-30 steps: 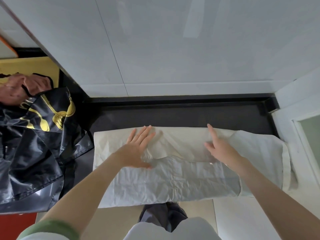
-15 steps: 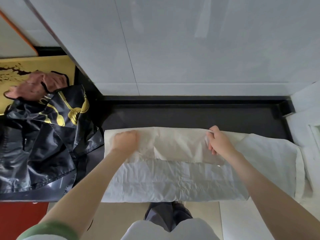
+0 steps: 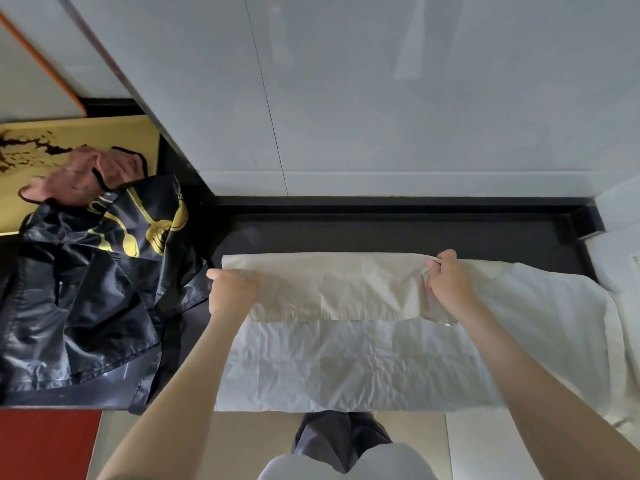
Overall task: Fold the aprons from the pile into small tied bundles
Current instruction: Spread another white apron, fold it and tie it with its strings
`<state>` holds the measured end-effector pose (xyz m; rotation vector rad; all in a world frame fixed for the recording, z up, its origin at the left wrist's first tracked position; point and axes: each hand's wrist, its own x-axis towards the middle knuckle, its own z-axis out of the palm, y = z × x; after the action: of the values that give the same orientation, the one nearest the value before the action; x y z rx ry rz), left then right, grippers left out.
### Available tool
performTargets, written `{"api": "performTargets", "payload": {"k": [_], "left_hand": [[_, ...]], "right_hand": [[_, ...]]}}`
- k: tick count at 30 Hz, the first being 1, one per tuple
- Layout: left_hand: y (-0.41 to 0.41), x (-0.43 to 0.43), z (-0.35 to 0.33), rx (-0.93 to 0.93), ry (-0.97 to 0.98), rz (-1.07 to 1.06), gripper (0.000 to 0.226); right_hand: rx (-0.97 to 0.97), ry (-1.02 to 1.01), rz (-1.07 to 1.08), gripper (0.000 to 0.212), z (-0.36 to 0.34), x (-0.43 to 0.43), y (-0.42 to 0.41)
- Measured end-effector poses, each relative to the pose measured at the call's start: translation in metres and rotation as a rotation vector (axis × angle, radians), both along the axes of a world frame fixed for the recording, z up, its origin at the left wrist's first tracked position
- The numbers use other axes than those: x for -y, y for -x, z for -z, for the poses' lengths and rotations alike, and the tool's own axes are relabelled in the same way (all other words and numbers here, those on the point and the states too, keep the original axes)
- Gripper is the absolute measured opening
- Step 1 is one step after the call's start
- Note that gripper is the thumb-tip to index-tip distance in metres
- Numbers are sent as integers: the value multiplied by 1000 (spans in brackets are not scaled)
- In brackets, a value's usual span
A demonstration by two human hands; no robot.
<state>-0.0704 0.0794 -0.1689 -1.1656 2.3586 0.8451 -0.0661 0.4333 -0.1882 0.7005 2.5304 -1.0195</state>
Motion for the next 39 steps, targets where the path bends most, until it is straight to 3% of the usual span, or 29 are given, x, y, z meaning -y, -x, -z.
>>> {"api": "performTargets", "payload": {"k": [4, 7, 10, 13, 15, 18, 20, 22, 25, 27, 31, 35, 39], "left_hand": [[-1, 2, 1, -63, -98, -21, 29], [0, -9, -9, -216, -97, 14, 29], [0, -46, -21, -282, -147, 269, 42], [-9, -81, 1, -57, -62, 667, 61], [-14, -79, 22, 5, 107, 846, 73], [-6, -54, 40, -140, 294, 1017, 81], [14, -46, 43, -190, 303, 1034, 83], [27, -46, 44, -205, 320, 1041, 84], [29, -44, 50, -216, 349, 1057, 81], [29, -42, 51, -228, 348, 1054, 80], [27, -41, 50, -275, 300, 1063, 78], [20, -36, 48, -379, 154, 909, 80], [3, -31, 40, -410, 158, 702, 57]], "right_hand": [[-61, 12, 23, 7, 3, 2, 1], [-111, 64, 74, 3, 6, 1, 8], [-171, 234, 132, 10, -1, 5, 20], [-222, 176, 74, 18, -5, 8, 34], [-184, 176, -12, 34, -4, 10, 39], [-108, 124, -196, 86, 1, 7, 44], [-36, -126, -355, 93, 3, 5, 43], [-45, -361, -512, 80, 2, 10, 37], [-125, -423, -727, 60, 4, 30, 23], [-89, -445, -859, 58, 15, 46, 6], [-133, -551, -806, 58, 38, 49, -16], [-184, -594, -790, 56, 41, 46, -14], [-208, -663, -757, 56, 37, 48, -12]]}}
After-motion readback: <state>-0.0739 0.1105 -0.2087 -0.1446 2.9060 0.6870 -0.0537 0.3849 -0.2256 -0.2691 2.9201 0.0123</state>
